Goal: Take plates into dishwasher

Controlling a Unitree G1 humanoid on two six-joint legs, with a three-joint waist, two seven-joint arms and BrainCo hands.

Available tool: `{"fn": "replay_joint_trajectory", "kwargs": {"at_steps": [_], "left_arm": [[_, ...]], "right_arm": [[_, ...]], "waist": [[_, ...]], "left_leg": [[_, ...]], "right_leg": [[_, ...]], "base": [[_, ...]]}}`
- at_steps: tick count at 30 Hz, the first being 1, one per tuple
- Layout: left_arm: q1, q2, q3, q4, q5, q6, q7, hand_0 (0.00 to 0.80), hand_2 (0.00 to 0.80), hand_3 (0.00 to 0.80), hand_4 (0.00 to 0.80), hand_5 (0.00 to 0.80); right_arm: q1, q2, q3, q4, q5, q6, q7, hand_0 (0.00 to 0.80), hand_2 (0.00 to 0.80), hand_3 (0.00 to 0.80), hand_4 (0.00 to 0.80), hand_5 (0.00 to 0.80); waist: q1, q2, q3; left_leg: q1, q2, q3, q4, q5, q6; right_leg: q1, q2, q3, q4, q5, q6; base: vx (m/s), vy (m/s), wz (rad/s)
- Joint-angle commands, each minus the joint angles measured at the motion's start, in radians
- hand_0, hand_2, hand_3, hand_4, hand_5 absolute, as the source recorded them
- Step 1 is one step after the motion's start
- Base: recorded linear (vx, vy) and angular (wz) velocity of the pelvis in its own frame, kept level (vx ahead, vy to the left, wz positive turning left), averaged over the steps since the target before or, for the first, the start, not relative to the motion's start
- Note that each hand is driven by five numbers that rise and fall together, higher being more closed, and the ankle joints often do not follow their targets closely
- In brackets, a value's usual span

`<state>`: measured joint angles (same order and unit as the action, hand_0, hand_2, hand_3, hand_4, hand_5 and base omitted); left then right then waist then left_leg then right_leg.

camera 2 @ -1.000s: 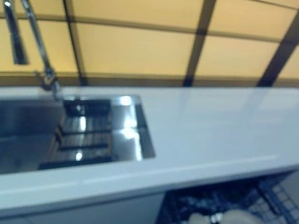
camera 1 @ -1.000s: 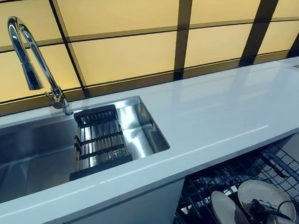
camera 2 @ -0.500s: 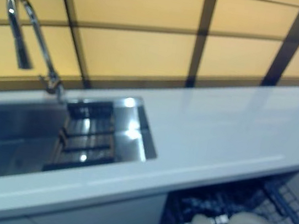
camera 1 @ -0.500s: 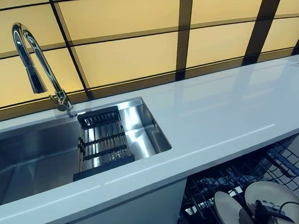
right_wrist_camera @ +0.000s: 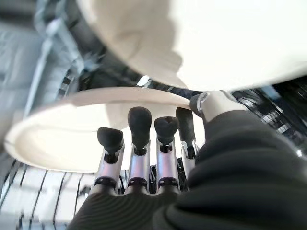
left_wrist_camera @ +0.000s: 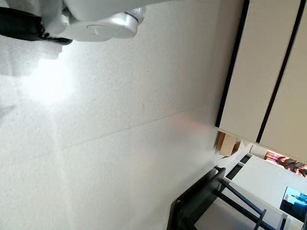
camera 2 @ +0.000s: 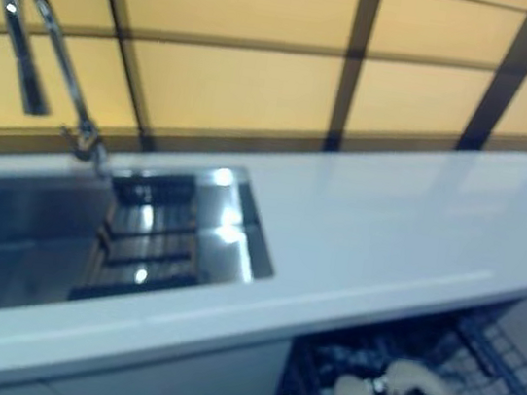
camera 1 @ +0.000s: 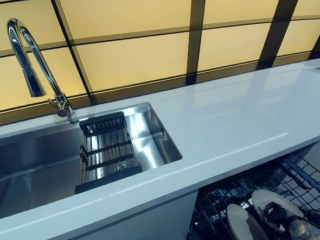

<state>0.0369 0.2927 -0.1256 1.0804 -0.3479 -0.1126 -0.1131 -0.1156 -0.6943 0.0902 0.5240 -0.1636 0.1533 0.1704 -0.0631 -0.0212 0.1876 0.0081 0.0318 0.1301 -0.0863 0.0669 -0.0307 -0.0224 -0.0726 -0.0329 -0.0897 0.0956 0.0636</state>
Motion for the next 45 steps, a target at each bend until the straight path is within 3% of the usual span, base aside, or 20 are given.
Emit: {"fn": "replay_joint_trajectory", "kwargs": {"at_steps": [1,7,19,26,39,45], "left_arm": [[-0.05,0.036,0.018,0.026,-0.015,-0.016,0.002,0.0,0.0,0.0,0.0,0.0],[-0.046,0.039,0.029,0.047,-0.012,-0.027,-0.001,0.0,0.0,0.0,0.0,0.0],[-0.042,0.058,0.038,0.072,-0.013,-0.044,-0.012,0.0,0.0,0.0,0.0,0.0],[-0.042,0.068,0.037,0.08,-0.015,-0.051,-0.02,0.0,0.0,0.0,0.0,0.0],[-0.044,0.075,0.035,0.099,-0.03,-0.069,-0.028,0.0,0.0,0.0,0.0,0.0],[-0.044,0.075,0.035,0.098,-0.029,-0.069,-0.027,0.0,0.0,0.0,0.0,0.0]], "right_arm": [[-0.064,-0.071,-0.031,-0.012,0.159,-0.068,0.081,0.8,0.8,0.8,0.8,0.8],[-0.075,-0.093,-0.07,0.009,0.279,-0.105,0.173,0.8,0.8,0.8,0.8,0.8],[-0.106,-0.15,-0.092,0.056,0.43,-0.065,0.341,0.8,0.8,0.8,0.8,0.8],[-0.126,-0.165,-0.102,0.09,0.519,-0.063,0.383,0.8,0.8,0.8,0.8,0.8],[-0.143,-0.218,-0.135,0.071,0.572,-0.061,0.416,0.8,0.8,0.8,0.8,0.8],[-0.142,-0.237,-0.119,0.104,0.486,-0.061,0.425,0.8,0.8,0.8,0.8,0.8]], "waist": [[0.005,-0.049,-0.001],[0.006,-0.058,-0.009],[0.011,-0.071,-0.01],[0.017,-0.074,-0.008],[0.008,-0.078,-0.008],[0.012,-0.082,-0.007]], "left_leg": [[0.036,-0.021,-0.029,-0.001,-0.087,0.04],[0.041,-0.017,-0.023,-0.001,-0.09,0.036],[0.043,-0.01,-0.022,-0.001,-0.089,0.027],[0.044,-0.007,-0.025,-0.001,-0.089,0.025],[0.045,-0.006,-0.023,-0.001,-0.091,0.021],[0.044,-0.006,-0.025,-0.001,-0.089,0.022]], "right_leg": [[-0.006,-0.031,0.016,0.002,0.028,0.063],[-0.001,-0.03,0.01,0.002,0.025,0.063],[0.003,-0.031,-0.003,0.002,0.022,0.064],[0.008,-0.03,-0.008,0.002,0.018,0.063],[0.01,-0.028,-0.007,0.002,0.014,0.062],[0.009,-0.027,-0.008,0.002,0.016,0.064]], "base": [[0.024,-0.011,-0.06],[0.01,-0.007,-0.03],[0.0,0.0,0.0],[0.0,0.0,0.0],[0.0,0.0,0.0],[0.0,0.0,0.0]]}}
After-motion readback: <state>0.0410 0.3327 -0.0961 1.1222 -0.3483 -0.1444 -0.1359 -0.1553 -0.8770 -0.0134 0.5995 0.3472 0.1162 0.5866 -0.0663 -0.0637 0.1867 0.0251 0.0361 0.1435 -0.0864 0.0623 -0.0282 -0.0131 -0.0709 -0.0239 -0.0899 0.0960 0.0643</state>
